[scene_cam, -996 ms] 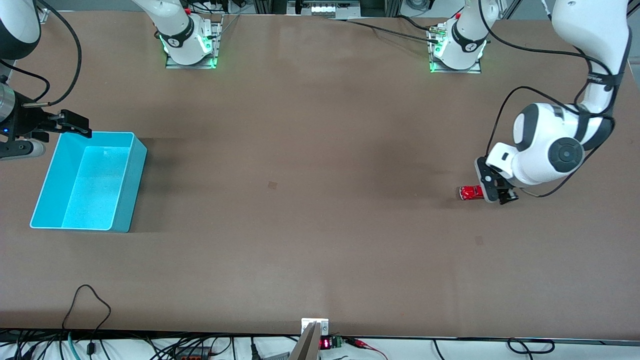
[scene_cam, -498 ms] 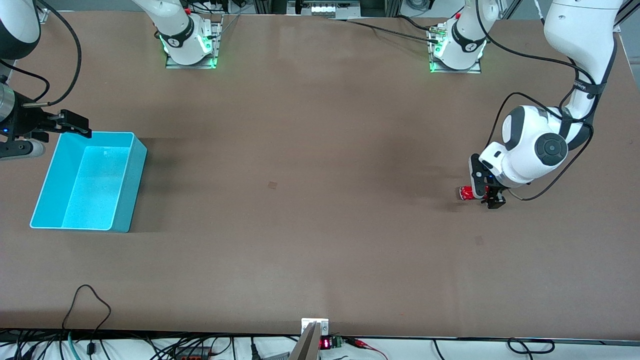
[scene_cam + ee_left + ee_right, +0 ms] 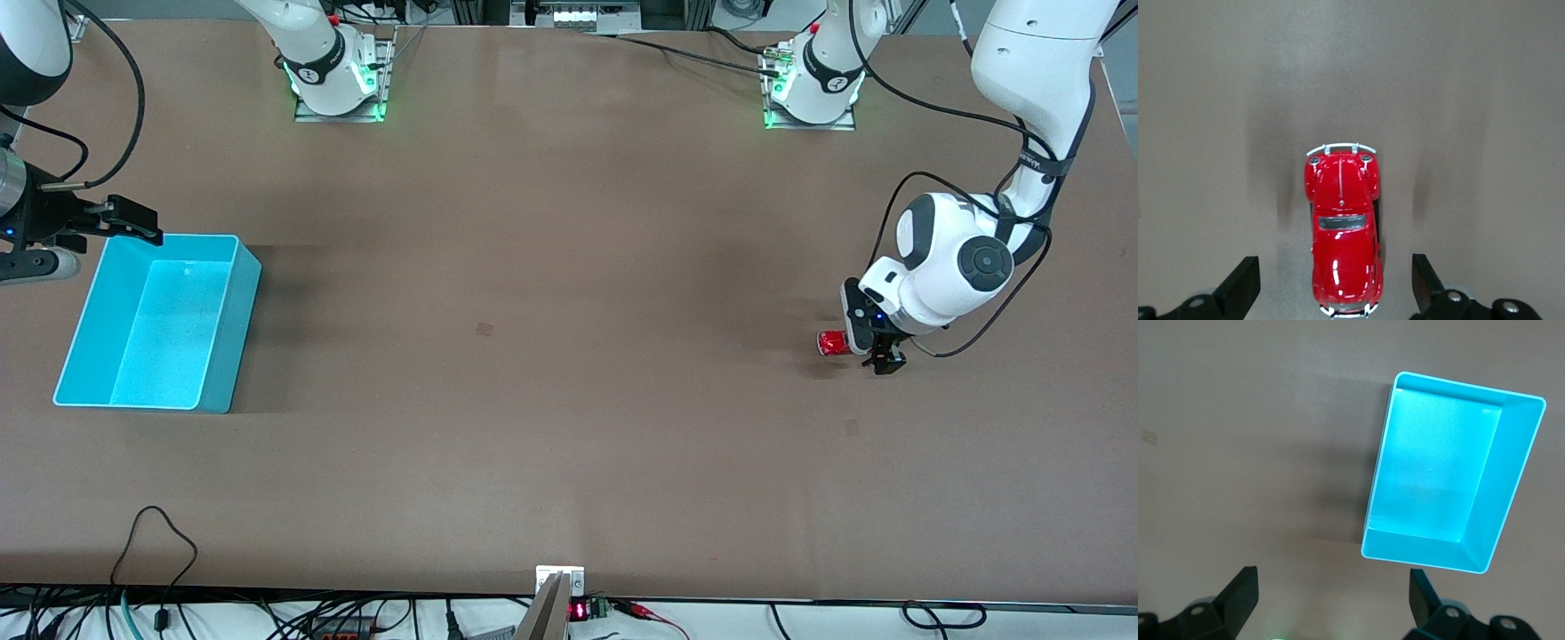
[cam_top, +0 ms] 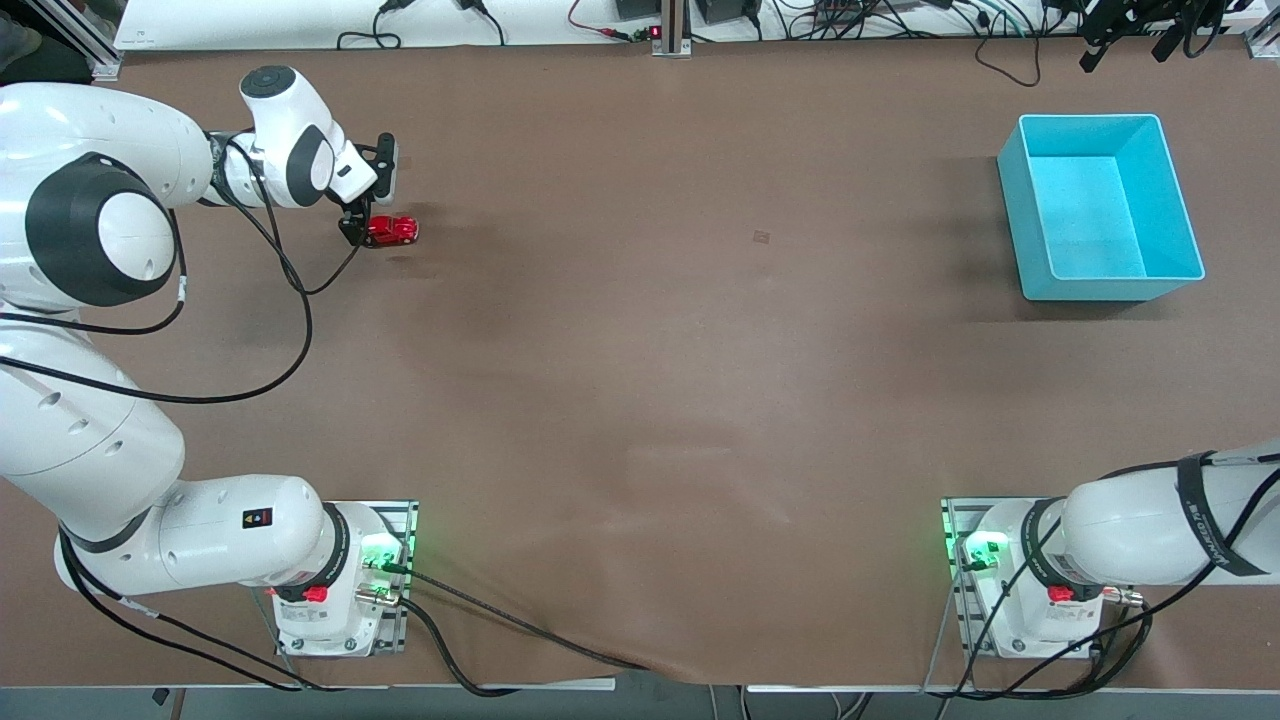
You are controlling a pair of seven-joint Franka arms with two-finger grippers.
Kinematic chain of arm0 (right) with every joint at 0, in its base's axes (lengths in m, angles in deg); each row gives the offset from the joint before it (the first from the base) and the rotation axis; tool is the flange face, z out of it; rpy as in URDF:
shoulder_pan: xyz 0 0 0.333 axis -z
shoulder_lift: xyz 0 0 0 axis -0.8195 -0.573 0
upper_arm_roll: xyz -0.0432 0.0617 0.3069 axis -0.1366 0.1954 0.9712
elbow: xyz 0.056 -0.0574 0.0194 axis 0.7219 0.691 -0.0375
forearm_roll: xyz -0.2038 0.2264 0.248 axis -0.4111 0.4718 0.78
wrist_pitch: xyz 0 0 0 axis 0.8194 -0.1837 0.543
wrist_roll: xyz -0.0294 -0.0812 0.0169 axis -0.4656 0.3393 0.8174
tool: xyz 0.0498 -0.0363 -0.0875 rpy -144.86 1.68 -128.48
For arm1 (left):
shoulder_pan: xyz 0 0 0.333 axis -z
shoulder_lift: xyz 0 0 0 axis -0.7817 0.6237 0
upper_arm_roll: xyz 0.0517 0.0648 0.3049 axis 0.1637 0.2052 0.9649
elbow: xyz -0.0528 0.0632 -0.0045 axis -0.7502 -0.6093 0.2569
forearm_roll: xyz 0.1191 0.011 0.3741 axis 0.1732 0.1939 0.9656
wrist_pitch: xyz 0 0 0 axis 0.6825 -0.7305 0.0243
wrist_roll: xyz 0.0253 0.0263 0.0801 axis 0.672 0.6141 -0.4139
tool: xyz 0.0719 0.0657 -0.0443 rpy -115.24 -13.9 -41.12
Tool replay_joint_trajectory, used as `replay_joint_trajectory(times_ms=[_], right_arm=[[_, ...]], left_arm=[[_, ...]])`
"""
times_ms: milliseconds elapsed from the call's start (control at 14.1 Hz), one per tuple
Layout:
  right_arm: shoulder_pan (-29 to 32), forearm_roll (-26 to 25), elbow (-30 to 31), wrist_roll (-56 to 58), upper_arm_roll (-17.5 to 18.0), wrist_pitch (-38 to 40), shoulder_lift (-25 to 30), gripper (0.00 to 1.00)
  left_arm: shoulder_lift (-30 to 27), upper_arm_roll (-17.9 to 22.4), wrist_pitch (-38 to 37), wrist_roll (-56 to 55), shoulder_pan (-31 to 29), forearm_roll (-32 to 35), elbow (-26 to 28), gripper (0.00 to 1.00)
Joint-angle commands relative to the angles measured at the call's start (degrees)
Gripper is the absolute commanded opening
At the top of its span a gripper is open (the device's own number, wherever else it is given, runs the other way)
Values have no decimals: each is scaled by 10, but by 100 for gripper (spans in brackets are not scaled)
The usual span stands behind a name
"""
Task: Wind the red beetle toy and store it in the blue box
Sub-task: 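Close the left gripper on the car and press it onto the table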
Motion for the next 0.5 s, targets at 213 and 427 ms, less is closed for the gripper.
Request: replay_joint_trajectory(times_ms=[213,427], right_arm=[[5,2,-2,-3,3,-1,3,100],[5,2,-1,-3,3,0,3,100]], left_arm=[[-4,-6,32,10,-7,8,27,93],[-4,-6,32,10,-7,8,27,73]])
